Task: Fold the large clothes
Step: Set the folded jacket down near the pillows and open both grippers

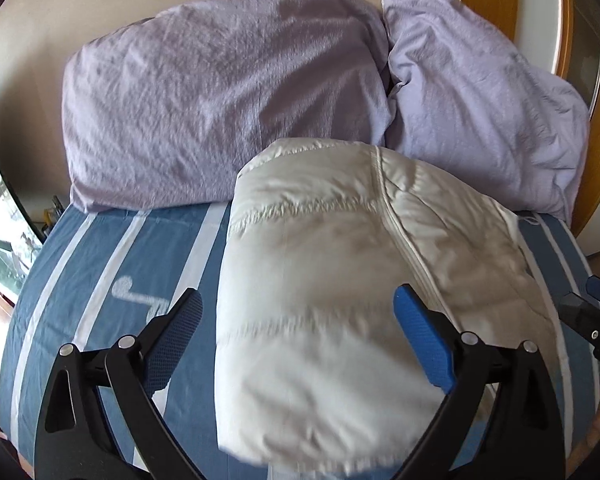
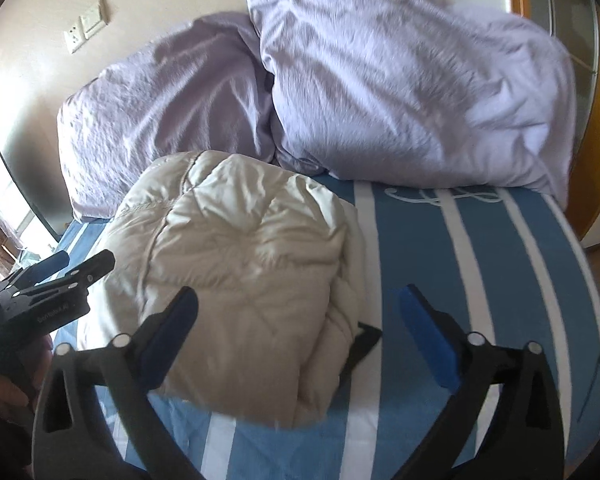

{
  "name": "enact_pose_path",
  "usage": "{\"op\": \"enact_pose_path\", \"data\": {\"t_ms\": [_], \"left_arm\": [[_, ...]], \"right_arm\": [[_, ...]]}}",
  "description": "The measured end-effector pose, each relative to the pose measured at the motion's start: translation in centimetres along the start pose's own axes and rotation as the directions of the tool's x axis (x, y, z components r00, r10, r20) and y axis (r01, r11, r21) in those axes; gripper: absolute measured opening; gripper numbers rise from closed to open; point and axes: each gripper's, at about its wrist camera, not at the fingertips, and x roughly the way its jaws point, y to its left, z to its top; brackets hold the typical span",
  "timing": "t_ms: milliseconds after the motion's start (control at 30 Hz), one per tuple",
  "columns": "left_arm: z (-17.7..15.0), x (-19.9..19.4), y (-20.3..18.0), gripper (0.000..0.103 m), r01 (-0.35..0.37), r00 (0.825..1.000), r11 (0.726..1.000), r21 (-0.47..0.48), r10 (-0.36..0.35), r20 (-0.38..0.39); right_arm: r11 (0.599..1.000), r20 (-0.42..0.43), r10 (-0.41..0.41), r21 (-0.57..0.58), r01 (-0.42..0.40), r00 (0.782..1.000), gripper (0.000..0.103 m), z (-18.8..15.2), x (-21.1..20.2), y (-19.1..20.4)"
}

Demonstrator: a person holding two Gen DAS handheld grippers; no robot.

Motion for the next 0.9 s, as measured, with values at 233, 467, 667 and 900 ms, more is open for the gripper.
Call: {"op": "enact_pose_path", "data": {"t_ms": [233, 467, 667, 900], "left_arm": [[-2.6, -3.5, 0.6, 0.1, 0.021, 1.0, 1.0, -0.017, -0.021, -0.006], [-4.8, -6.5, 1.3, 0.1, 0.051, 0.998, 0.998, -0.025, -0.052, -0.023], [-7.1, -9.2, 2.1, 0.1, 0.08, 0.996, 0.996, -0.033, -0.081, -0.036], [-9.3, -11.4, 2.2, 0.1, 0.126, 0.99, 0.99, -0.058, -0.129, -0.055]], "right_arm": [[1.0, -0.03, -0.02, 0.004, 0.02, 0.999, 0.101, -2.7, -3.5, 1.1], [1.0, -0.064, -0.004, 0.03, 0.006, 0.998, 0.101, -5.1, -6.3, 1.4], [0.999, -0.104, 0.024, 0.026, -0.021, 0.994, 0.101, -7.0, -8.1, 1.9], [0.999, -0.139, 0.045, 0.008, -0.044, 0.989, 0.101, -8.7, -9.6, 2.9]]}}
